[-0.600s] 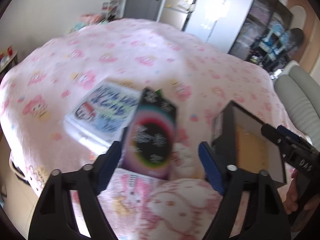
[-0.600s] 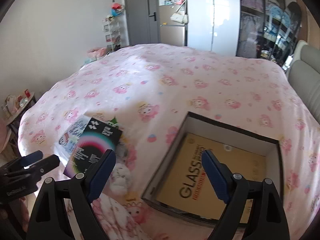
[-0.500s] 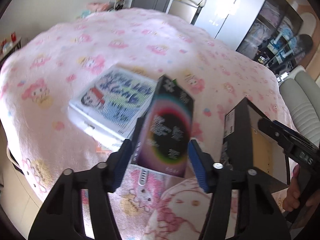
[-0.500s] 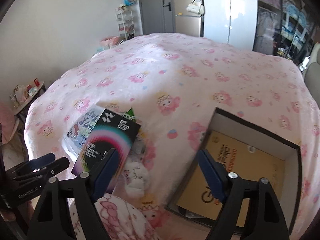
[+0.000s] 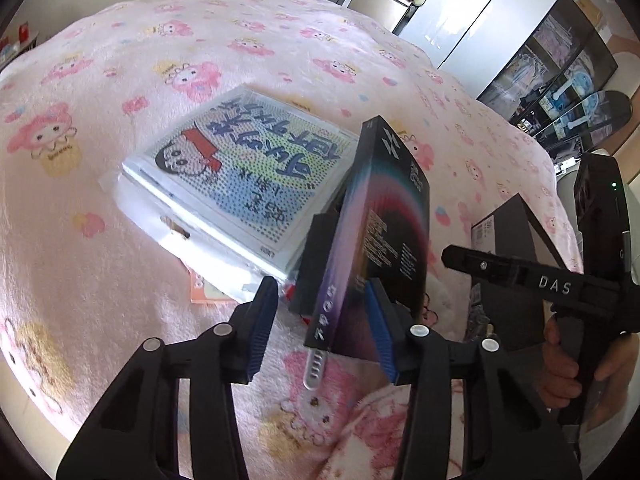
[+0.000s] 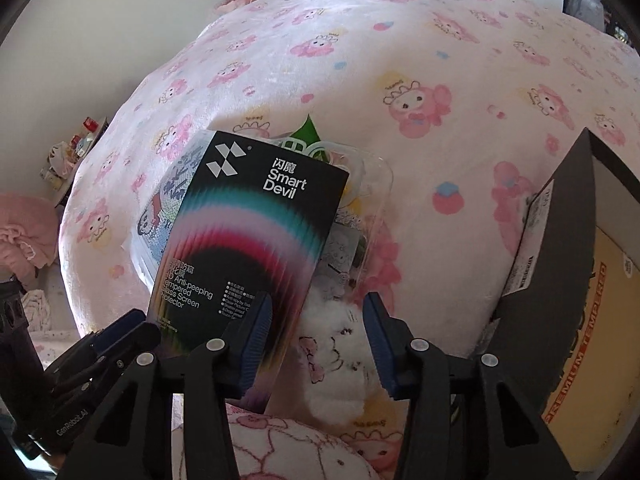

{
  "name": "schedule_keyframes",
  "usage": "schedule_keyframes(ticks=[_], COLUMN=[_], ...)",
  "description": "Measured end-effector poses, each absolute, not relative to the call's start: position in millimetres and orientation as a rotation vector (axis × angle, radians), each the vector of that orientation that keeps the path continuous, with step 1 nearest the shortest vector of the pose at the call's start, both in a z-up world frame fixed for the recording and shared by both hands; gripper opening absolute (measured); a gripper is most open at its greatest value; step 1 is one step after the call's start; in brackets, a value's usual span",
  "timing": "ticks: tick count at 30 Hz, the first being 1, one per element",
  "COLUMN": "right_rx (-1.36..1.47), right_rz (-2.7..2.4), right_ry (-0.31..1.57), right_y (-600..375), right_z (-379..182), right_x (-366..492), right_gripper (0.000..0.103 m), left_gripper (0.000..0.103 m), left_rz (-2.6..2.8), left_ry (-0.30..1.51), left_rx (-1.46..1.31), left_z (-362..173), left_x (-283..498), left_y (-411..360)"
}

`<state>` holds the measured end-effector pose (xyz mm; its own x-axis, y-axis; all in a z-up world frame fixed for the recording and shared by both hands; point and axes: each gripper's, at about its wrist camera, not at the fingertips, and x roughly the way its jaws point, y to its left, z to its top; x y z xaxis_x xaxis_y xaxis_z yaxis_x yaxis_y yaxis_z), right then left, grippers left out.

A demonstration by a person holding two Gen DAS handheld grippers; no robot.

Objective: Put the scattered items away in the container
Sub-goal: 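Grasp the black Smart Devil box with both tools and lift it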

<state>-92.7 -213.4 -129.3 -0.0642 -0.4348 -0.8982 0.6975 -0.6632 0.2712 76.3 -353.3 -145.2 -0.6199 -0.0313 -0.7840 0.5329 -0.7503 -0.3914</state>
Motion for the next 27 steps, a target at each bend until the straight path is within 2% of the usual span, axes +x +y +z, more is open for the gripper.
schedule_keyframes(ticks=[5,7,9,19,21,25,27], right_rx=[1.488,1.524,1.544,1.525,1.519,1.45,1.408], right_rz=[-1.757,-1.752,-1.743,-1.468,-1.473,-1.545,-1.569], right_ry=[0.309,0.27,0.233,0.149,0.16,0.113,0.092], right_y=[-226.9,-226.9,-225.3,-240.3,-243.3,-230.3,-223.4], right_z=[-151.1,-156.9,-159.7,-165.8,-163.4,-139.5,-125.6], right_x=[-95.9,-100.7,-105.3,-98.4,-98.7,-96.2,-92.6], right_gripper=[0.044,0.054,0.059,0.064,0.06,0.037,0.036], left_gripper=[0.043,0.043,0.043,0.042,0.041,0.034,0.033], left_rz=[-2.427,-2.426,-2.422,-2.417,-2.417,-2.46,-2.502], left_ry=[0.951,0.964,0.96,1.005,1.011,1.002,0.978], left_rx=[1.14,1.154,1.161,1.209,1.2,1.14,1.108], left_z=[-148.9,-153.8,-156.9,-166.0,-162.0,-134.1,-115.6], left_x=[67.3,64.3,62.9,56.4,58.1,67.2,69.9], left_y=[-363.7,-363.2,-361.9,-358.0,-358.6,-361.0,-358.1])
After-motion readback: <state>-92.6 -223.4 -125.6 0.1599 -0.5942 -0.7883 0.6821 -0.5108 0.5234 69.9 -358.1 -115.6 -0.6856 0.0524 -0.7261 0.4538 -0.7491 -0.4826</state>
